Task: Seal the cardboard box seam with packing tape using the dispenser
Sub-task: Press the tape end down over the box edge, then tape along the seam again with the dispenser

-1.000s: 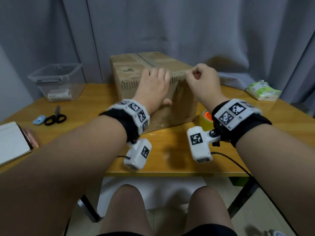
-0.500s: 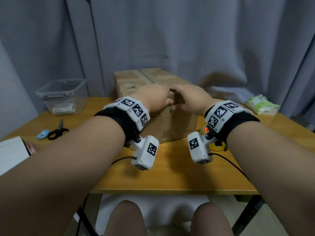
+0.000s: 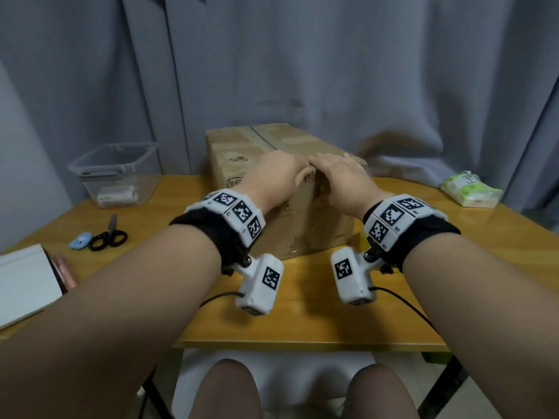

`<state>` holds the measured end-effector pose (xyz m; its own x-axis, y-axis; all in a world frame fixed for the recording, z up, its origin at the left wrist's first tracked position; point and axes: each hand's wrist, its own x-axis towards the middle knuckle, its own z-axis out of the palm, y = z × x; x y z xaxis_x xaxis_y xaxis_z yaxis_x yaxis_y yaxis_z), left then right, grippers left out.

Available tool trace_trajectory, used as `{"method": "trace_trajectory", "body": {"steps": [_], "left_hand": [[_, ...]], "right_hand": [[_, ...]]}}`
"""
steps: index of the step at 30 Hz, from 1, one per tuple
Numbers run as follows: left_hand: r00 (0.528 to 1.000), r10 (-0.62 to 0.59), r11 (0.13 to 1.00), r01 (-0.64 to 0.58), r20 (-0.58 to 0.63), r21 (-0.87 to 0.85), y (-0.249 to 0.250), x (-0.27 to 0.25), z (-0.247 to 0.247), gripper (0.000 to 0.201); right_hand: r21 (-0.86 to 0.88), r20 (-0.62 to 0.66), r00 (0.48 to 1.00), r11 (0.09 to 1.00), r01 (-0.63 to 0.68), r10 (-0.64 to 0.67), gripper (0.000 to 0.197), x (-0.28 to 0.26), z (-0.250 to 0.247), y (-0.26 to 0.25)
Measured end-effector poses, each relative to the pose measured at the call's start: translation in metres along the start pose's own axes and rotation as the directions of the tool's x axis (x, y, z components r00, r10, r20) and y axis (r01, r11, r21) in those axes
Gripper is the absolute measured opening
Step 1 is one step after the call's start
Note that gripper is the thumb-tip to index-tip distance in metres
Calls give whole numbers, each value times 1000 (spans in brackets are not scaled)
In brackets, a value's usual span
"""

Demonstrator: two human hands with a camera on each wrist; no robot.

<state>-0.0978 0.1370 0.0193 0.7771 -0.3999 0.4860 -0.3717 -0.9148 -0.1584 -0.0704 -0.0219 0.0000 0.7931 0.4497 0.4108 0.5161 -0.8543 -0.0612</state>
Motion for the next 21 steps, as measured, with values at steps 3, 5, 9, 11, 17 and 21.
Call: {"method": "trace_trajectory", "body": {"steps": [3, 5, 9, 11, 17, 21], "left_hand": [[997, -27, 997, 22, -69, -75, 6, -5, 0, 33], [993, -72, 996, 67, -95, -52, 12, -9, 3, 31], [984, -71, 988, 92, -165, 126, 25, -23, 25, 38], [976, -105, 975, 139, -191, 174, 30, -24, 31, 48], [993, -103, 970, 111, -49, 215, 37, 1, 19, 65], [993, -119, 955, 119, -18, 270, 28, 13, 20, 68]], "right_hand": [[200, -23, 1000, 980, 6, -1, 72, -8, -9, 5], [390, -176, 977, 920, -41, 118, 65, -20, -15, 15], [390, -276, 775, 803, -450, 568, 49, -53, -7, 47], [265, -48, 663, 649, -713, 747, 47, -66, 5, 65], [100, 293, 571, 569, -816, 767, 25, -74, 34, 76], [50, 207, 540, 542, -839, 816, 37, -79, 38, 86]]}}
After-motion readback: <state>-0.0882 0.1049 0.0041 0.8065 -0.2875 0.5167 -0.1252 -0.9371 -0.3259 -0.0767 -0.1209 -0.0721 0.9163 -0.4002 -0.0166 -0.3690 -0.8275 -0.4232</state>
